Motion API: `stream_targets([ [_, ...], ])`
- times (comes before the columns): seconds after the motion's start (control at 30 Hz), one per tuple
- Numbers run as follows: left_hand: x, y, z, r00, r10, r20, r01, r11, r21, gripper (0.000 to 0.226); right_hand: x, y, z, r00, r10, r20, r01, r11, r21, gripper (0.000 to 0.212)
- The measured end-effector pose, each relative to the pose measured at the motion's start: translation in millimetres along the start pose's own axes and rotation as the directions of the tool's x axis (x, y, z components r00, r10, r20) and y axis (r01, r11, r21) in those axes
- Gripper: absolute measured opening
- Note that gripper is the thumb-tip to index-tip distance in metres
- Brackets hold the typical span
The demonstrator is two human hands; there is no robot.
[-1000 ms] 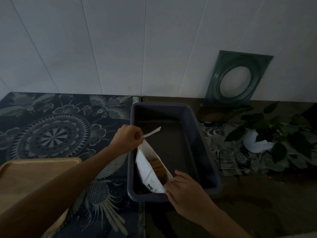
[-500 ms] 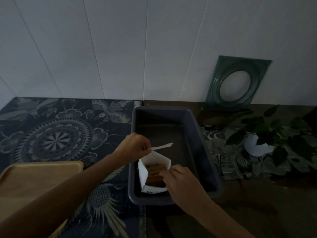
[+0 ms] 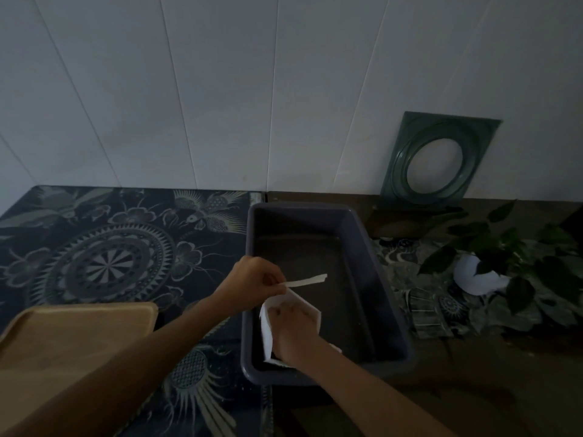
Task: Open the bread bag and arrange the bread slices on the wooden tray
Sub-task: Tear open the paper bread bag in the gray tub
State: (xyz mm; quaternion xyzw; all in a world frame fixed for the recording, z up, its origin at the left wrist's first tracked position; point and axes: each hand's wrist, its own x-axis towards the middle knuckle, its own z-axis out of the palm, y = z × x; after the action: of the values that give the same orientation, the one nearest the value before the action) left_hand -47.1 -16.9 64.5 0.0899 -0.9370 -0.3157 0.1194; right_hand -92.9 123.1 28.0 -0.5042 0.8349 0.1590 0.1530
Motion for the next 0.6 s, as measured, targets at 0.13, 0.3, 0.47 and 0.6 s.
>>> stream_targets([
  [0.13, -2, -4, 1, 0.997, -0.078, -0.026, 0.075, 0.993, -0.086, 0.010, 9, 2, 18, 0.999, 0.042, 0.030, -0.044, 0.996, 0.072, 0.084],
  [0.3, -4, -8, 2, 0.990, -0.139, -0.008, 0.136, 0.978, -0.159, 0.010, 13, 0, 31, 0.998, 0.034, 0.045, -0.040, 0.989, 0.140, 0.090],
  [0.47, -8, -11, 4, 0.983, -0.185, 0.021, 0.184, 0.949, -0.254, 0.011, 12, 1, 36, 0.999, 0.033, -0.012, -0.031, 0.992, 0.123, 0.079],
  [0.6, -10, -12, 3, 0.972, -0.227, 0.062, 0.234, 0.912, -0.337, 0.016, 10, 3, 37, 0.993, 0.040, -0.110, -0.021, 0.986, 0.164, 0.064],
])
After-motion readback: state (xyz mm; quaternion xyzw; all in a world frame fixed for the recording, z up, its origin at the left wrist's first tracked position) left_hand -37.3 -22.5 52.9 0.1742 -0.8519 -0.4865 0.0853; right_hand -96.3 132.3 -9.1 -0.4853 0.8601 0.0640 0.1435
